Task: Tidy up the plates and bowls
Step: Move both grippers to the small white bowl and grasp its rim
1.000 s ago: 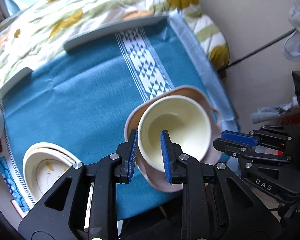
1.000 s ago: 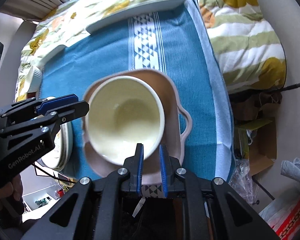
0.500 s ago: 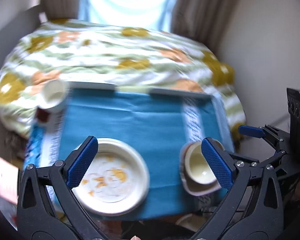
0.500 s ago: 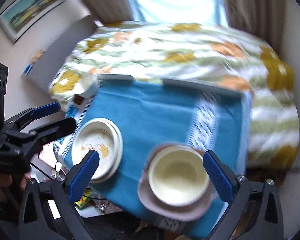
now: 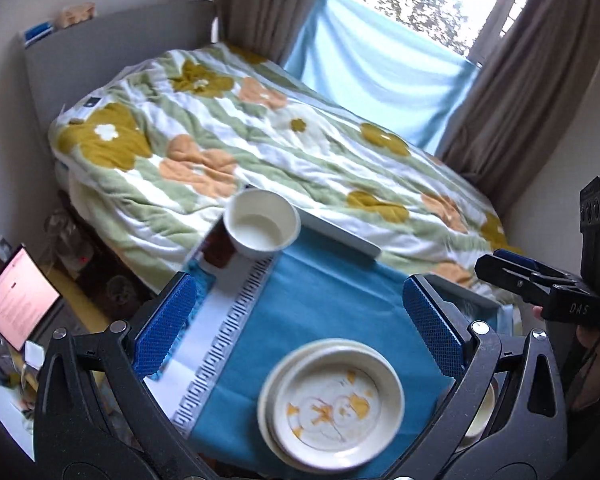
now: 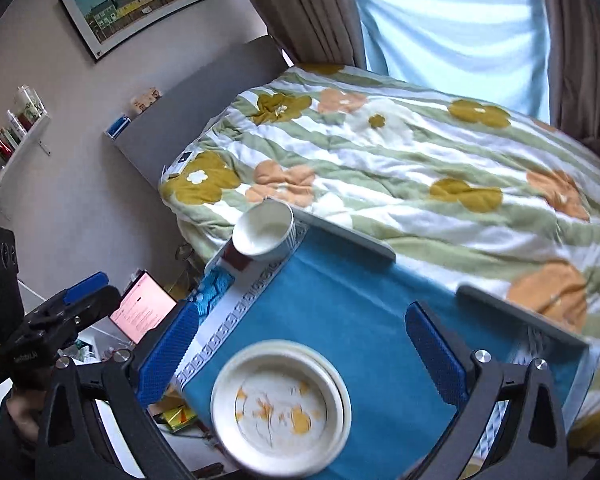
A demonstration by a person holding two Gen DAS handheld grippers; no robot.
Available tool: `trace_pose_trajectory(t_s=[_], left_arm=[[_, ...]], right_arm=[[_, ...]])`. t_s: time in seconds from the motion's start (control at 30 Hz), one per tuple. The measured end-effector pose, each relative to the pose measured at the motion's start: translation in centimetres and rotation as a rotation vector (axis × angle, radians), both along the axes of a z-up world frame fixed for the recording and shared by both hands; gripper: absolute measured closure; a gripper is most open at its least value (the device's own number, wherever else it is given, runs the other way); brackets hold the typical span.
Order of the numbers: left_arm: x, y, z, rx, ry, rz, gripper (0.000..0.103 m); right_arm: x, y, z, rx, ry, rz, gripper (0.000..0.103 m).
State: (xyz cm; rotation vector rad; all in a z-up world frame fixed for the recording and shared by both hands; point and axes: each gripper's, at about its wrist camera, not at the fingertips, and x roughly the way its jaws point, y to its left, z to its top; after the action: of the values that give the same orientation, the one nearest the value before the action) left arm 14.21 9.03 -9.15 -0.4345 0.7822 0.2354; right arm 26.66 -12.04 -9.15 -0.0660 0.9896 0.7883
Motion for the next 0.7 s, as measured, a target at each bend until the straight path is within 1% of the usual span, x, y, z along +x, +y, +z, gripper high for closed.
trace_pose_trajectory(t_s=[0.1, 0.13, 0.2, 0.27, 0.37, 0.4, 0.43, 0.47, 0.5, 0.53, 0.57, 0.63, 0.67, 0.7], left_arm=[[2.0, 3.7, -2.0, -0.06, -0.01, 0.025, 0.0], [2.8, 5.0, -3.0, -0.085, -0.003, 0.031, 0.001], [4.6, 6.7, -5.3, -0.127, 0.017, 0.046, 0.001], [6.3, 8.3, -7.8, -0.163, 0.038, 0.065, 0.006], [8.8, 10.0, -11.8, -0.209, 0.075, 0.073, 0.022], [9.6, 10.5, -13.2, -0.235, 0.084, 0.068, 0.033], [10.4, 10.8, -14.3, -0.257, 0.09, 0.065, 0.042], [11.2, 11.3, -15.7, -0.283, 0.099, 0.061, 0.045], [12.0, 11.7, -16.9, -0.304, 0.111, 0.059, 0.049], [12.5, 11.9, -17.8, -0.315, 0.123, 0.059, 0.053], [13.2, 12.2, -18.8, -0.33, 0.135, 0.055, 0.055], [14.3, 12.6, -20.3, -0.347, 0.153, 0.041, 0.066], [14.6, 12.8, -20.6, -0.347, 0.16, 0.032, 0.067], [15.0, 12.8, -20.9, -0.341, 0.168, 0.026, 0.067]], right_arm=[[2.3, 3.7, -0.8, -0.011, 0.007, 0.024, 0.0], [3.3, 5.0, -1.3, 0.001, 0.004, 0.028, 0.0], [5.1, 7.4, -2.7, -0.031, 0.015, 0.028, 0.0], [7.0, 9.9, -4.7, -0.054, 0.037, 0.041, 0.0], [8.8, 13.0, -7.6, -0.082, 0.058, 0.058, 0.0], [9.4, 13.9, -8.8, -0.097, 0.067, 0.064, 0.005], [9.9, 14.7, -10.0, -0.101, 0.088, 0.065, 0.015], [10.5, 15.4, -11.3, -0.101, 0.114, 0.064, 0.02], [11.0, 16.1, -12.6, -0.1, 0.147, 0.062, 0.032], [11.4, 16.5, -13.7, -0.101, 0.174, 0.056, 0.04], [11.8, 16.9, -14.9, -0.103, 0.198, 0.048, 0.043], [12.2, 17.4, -16.2, -0.11, 0.22, 0.041, 0.05], [12.3, 17.5, -16.7, -0.112, 0.227, 0.04, 0.052], [12.4, 17.8, -17.2, -0.113, 0.234, 0.042, 0.057]])
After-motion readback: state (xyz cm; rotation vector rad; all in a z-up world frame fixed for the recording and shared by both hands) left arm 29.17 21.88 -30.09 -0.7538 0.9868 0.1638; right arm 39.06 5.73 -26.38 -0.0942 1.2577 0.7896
